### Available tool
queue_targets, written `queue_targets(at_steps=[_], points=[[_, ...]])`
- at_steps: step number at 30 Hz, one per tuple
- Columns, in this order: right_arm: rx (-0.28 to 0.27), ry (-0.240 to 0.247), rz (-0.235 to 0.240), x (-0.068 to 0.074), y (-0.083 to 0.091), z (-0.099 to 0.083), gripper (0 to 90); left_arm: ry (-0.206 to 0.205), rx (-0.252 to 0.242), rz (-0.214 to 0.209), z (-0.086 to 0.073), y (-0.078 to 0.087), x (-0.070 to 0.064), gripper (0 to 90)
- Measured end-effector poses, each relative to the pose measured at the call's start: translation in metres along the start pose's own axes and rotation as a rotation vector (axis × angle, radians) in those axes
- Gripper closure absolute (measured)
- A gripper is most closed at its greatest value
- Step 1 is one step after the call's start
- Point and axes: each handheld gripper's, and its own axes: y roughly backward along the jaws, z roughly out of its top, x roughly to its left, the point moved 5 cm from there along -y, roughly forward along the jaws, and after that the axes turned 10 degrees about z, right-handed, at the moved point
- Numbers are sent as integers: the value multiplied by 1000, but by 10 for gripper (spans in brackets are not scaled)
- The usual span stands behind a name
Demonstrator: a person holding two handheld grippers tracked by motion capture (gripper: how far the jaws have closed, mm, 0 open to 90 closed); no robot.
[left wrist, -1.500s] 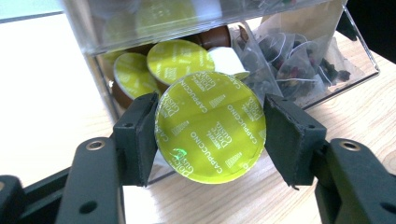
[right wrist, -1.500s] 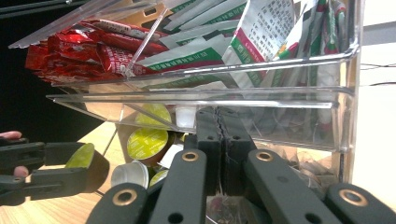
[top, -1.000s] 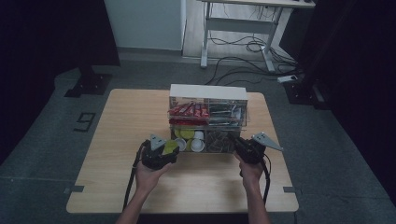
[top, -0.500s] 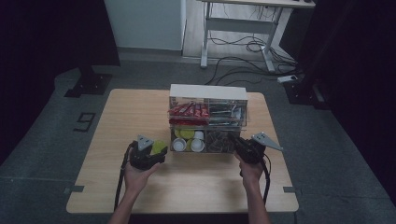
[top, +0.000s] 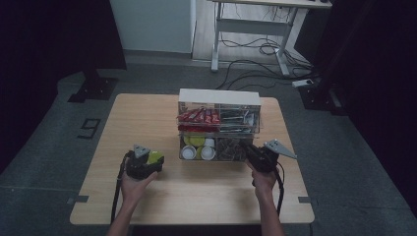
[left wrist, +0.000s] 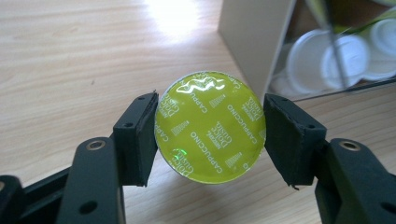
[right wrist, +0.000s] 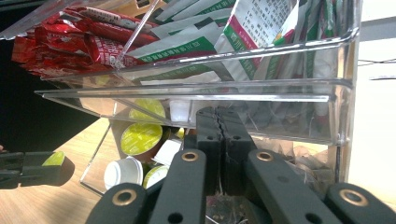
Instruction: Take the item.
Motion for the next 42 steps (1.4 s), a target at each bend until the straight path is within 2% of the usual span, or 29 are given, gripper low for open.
queue_targets(at_steps=[9,18,28,32,38,42], points=[[4,0,-4,0,-1,-1,868,22,45,32,-15,-15,14,387],[7,2,-6,-1,-1,-2,867,0,90,42,-25,-27,12,386],[5,1,-7,-1,-1,-2,867,9,87,49,-26,-28,12,381],[5,1,-7,-1,-1,-2,867,19,65,57,-25,-25,12,352],[3,-3,-8,-2,0,-1,865,19,8,48,-21,-9,10,306],[3,-3,-7,-1,1,-1,864,26,-33,42,-24,3,8,302]])
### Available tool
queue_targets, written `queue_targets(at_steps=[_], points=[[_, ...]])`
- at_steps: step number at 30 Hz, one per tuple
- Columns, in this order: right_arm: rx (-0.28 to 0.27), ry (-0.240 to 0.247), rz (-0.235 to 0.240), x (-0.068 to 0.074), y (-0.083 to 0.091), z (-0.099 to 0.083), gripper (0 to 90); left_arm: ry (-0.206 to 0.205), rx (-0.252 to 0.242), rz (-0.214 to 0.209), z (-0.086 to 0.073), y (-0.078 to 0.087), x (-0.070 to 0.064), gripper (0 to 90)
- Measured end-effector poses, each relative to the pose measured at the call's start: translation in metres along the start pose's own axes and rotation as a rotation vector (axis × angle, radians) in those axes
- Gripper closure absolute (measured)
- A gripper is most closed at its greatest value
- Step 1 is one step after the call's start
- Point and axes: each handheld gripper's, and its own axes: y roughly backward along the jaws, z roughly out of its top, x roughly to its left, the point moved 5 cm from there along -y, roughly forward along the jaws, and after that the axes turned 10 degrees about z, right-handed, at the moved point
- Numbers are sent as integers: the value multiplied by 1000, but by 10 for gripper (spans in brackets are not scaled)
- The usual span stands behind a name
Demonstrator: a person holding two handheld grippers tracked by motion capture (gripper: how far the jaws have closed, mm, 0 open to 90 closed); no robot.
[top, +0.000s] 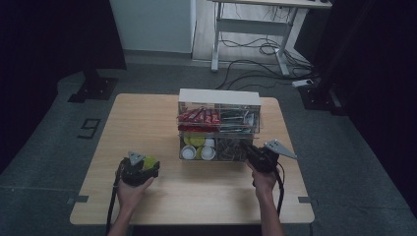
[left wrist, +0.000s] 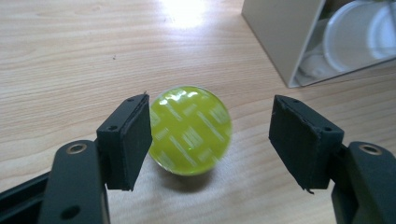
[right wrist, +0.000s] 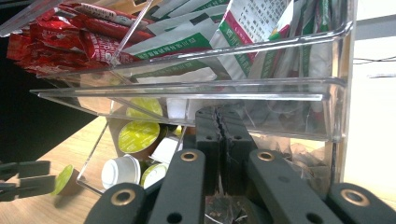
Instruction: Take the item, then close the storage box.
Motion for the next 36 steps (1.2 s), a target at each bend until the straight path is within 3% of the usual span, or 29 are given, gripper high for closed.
queue_targets(at_steps=[5,9,16,25,36], points=[[2,3,-1,0,0,-1,864,22,-27,-21,-14,13,-2,302],[5,1,-3,1,1,-1,864,1,-16,-32,-21,18,0,299],[24,12,-6,2,-2,-5,864,17,-21,-49,-32,31,0,300],[41,15,-7,5,-2,-10,864,15,-29,-73,-31,38,3,304],[69,34,-28,8,0,-18,866,0,-5,-117,-33,34,1,303]])
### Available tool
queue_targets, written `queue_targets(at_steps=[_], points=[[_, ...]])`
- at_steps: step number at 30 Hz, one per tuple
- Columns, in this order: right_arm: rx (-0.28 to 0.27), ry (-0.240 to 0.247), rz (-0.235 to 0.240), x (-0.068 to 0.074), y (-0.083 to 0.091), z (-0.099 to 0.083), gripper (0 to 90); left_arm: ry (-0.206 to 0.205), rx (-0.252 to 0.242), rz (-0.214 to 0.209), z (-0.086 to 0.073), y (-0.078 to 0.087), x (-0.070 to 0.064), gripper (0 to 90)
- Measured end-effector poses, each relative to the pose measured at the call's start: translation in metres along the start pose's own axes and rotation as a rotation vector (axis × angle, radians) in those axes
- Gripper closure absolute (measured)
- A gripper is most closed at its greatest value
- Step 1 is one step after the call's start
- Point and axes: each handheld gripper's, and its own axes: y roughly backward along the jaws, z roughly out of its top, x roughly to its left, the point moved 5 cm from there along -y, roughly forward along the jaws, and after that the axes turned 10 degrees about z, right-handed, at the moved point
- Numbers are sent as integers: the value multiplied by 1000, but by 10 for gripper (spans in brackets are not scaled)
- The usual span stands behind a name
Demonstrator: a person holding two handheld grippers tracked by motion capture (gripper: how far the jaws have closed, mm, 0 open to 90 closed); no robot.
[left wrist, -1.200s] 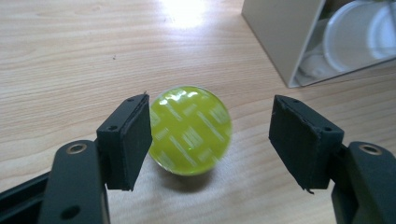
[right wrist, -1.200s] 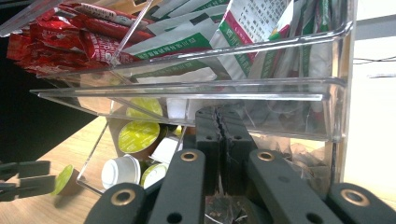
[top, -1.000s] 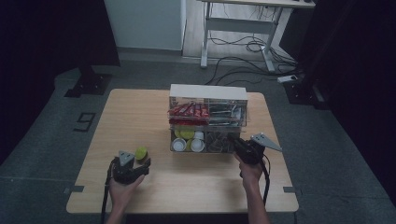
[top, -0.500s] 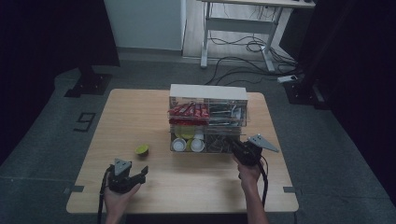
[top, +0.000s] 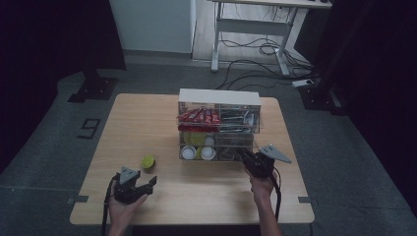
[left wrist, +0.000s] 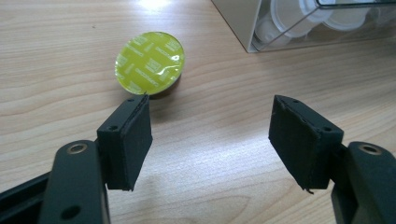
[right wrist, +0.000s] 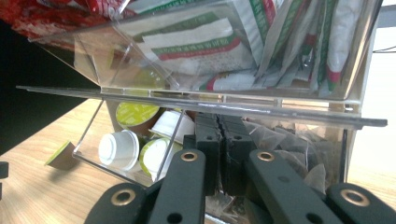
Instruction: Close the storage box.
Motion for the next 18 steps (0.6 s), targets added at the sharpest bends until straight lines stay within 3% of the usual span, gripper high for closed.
queue_targets(at_steps=[18], points=[[46,1,-36,-2,16,-19,887,5,8,-36,0,1,-1,303]])
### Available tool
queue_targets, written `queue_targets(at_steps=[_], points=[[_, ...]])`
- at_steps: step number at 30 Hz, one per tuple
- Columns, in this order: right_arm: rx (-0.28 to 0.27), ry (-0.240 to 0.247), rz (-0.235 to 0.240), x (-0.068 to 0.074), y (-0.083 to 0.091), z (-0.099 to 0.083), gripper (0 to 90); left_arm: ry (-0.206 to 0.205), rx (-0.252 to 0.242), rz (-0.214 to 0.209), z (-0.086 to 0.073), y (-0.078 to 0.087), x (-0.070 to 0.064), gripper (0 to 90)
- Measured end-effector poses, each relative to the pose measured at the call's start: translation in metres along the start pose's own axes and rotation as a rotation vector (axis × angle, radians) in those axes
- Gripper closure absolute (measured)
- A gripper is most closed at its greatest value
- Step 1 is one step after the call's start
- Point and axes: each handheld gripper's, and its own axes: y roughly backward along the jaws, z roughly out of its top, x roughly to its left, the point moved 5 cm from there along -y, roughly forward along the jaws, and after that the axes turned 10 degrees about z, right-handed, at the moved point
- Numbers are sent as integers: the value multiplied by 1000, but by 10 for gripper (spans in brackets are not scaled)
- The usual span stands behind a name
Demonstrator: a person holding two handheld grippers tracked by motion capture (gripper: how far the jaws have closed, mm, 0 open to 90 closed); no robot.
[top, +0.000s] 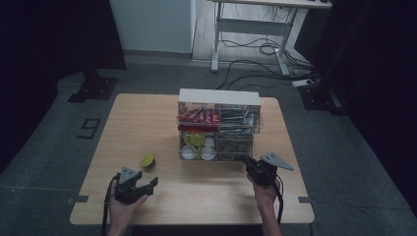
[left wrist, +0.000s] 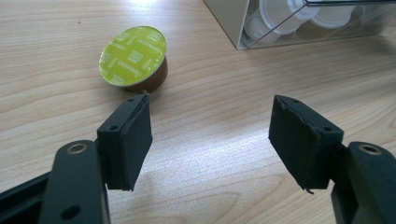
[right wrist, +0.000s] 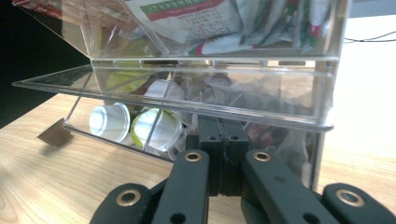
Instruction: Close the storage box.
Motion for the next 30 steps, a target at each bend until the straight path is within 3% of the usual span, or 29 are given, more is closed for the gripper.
queue_targets(at_steps=[11,30], points=[[30,-25,-4,-3,5,-12,886,2,11,-13,0,1,0,303],[135,-51,-3,-6,-11,-39,883,-11,36,-27,-4,-3,-4,303]])
